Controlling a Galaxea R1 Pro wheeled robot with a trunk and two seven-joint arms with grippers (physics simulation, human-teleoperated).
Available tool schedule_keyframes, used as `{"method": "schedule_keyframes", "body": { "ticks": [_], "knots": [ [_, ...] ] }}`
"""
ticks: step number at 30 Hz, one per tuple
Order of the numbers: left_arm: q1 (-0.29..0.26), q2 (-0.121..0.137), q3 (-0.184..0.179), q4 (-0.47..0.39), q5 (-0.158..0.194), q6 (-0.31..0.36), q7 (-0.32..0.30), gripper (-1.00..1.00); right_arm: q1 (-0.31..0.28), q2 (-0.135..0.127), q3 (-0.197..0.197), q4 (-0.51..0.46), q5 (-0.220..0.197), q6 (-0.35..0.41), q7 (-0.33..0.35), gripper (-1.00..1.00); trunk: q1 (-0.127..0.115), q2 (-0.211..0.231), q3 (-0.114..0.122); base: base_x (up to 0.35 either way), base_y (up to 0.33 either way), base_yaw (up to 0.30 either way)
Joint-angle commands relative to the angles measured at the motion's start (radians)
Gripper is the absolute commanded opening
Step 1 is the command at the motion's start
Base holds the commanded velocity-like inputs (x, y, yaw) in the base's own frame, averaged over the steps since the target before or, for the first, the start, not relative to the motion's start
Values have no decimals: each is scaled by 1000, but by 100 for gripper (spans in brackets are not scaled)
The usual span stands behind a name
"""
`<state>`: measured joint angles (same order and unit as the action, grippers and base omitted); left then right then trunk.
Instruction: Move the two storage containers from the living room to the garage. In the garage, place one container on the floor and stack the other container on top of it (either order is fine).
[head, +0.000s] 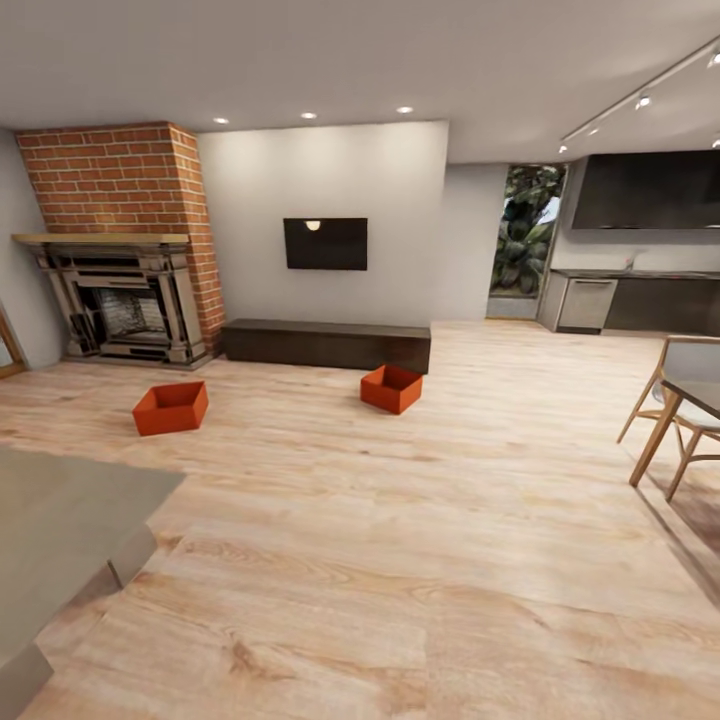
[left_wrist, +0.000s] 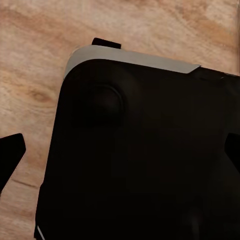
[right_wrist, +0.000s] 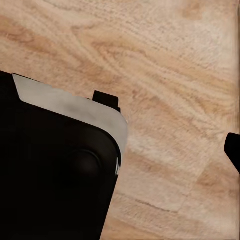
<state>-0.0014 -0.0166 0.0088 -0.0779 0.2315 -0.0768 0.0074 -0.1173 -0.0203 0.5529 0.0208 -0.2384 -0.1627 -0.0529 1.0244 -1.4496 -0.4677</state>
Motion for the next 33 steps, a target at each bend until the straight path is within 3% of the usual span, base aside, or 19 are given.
{"method": "schedule_keyframes", "body": {
  "ticks": [1,33],
  "knots": [
    [0,0,0,0,5,-3,1,100,-1,0,9,2,-9,-5,-1,100,1,0,-1,326,0,0],
    [0,0,0,0,6,0,0,100,-1,2,9,2,-12,-5,-1,100,1,0,-1,326,0,0]
  ]
}}
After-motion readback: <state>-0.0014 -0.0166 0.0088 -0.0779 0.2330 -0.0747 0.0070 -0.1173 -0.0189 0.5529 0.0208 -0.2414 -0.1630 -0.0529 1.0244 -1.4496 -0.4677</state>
